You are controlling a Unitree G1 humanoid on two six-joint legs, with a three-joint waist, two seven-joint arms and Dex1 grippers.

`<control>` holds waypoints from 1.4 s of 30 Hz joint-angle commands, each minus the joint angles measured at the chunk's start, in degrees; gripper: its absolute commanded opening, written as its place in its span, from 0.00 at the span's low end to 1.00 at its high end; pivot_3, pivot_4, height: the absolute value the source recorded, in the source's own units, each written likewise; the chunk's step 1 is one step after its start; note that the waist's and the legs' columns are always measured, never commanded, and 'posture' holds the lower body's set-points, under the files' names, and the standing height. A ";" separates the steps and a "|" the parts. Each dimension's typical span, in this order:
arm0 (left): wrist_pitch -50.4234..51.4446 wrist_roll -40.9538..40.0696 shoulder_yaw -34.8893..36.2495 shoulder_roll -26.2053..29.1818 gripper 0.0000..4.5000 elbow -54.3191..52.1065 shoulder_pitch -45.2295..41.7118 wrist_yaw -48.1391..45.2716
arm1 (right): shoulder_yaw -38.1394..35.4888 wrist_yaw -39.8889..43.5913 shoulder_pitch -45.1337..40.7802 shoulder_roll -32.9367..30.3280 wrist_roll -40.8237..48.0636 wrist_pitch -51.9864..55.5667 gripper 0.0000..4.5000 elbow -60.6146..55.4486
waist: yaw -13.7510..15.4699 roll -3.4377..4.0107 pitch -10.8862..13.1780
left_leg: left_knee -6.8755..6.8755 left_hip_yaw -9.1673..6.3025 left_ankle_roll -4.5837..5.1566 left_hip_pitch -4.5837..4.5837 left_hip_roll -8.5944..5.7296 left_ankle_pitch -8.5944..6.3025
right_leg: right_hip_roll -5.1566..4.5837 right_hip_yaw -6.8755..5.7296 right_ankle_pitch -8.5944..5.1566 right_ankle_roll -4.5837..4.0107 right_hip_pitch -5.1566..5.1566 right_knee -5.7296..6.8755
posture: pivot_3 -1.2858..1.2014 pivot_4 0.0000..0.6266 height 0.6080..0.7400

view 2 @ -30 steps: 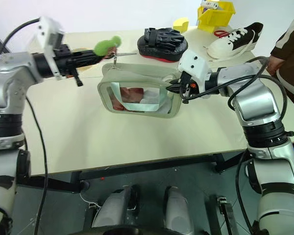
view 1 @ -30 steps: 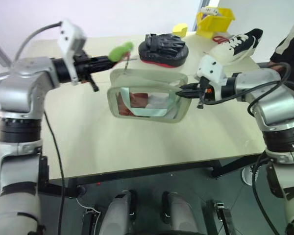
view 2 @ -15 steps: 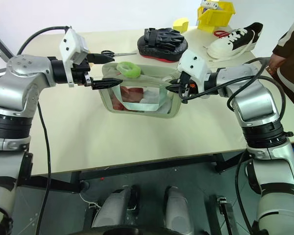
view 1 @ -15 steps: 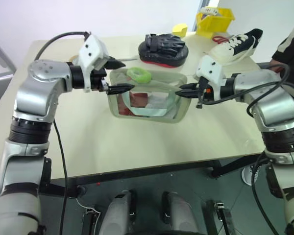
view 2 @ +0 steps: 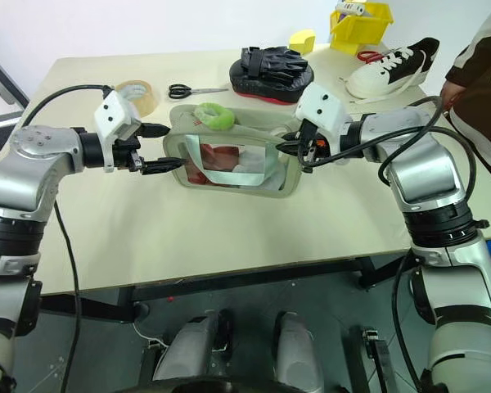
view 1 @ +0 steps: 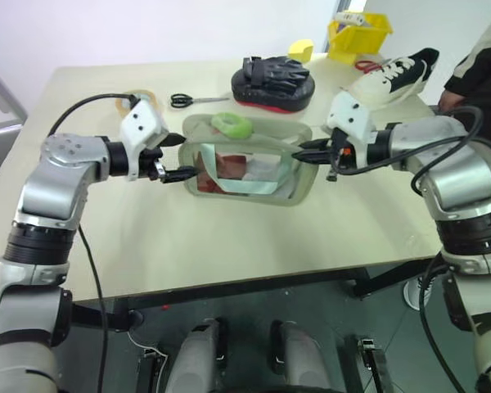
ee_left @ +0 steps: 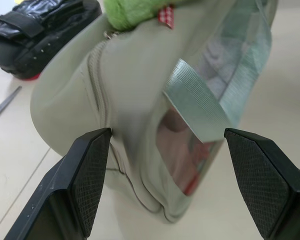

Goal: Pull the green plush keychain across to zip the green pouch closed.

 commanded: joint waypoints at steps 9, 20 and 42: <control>3.37 -2.61 3.38 1.21 0.02 -4.34 1.41 0.16 | -0.33 -0.52 -1.44 0.64 -0.17 -0.34 0.09 0.52 | -0.08 0.00 0.00 | 0.01 0.01 0.00 0.01 0.00 0.00 | 0.00 0.00 0.00 0.00 0.02 0.00 | 0.52 0.24 1.00; 5.71 -2.19 2.85 0.17 0.00 -7.27 4.53 2.44 | -0.09 5.25 -6.97 -4.04 -1.82 -4.36 0.62 7.85 | 0.08 0.01 0.00 | 0.00 0.01 0.00 0.02 -0.01 0.00 | 0.00 0.00 0.00 -0.01 0.02 -0.01 | 0.52 0.24 1.00; 7.49 -3.49 3.63 0.22 0.00 -9.46 5.01 3.34 | 6.55 -1.61 -12.03 14.03 -0.40 -1.60 0.74 0.99 | -0.13 0.02 -0.02 | -0.06 0.00 -0.04 0.04 -0.07 0.00 | -0.02 0.01 0.02 0.01 -0.01 0.03 | 0.52 0.24 1.00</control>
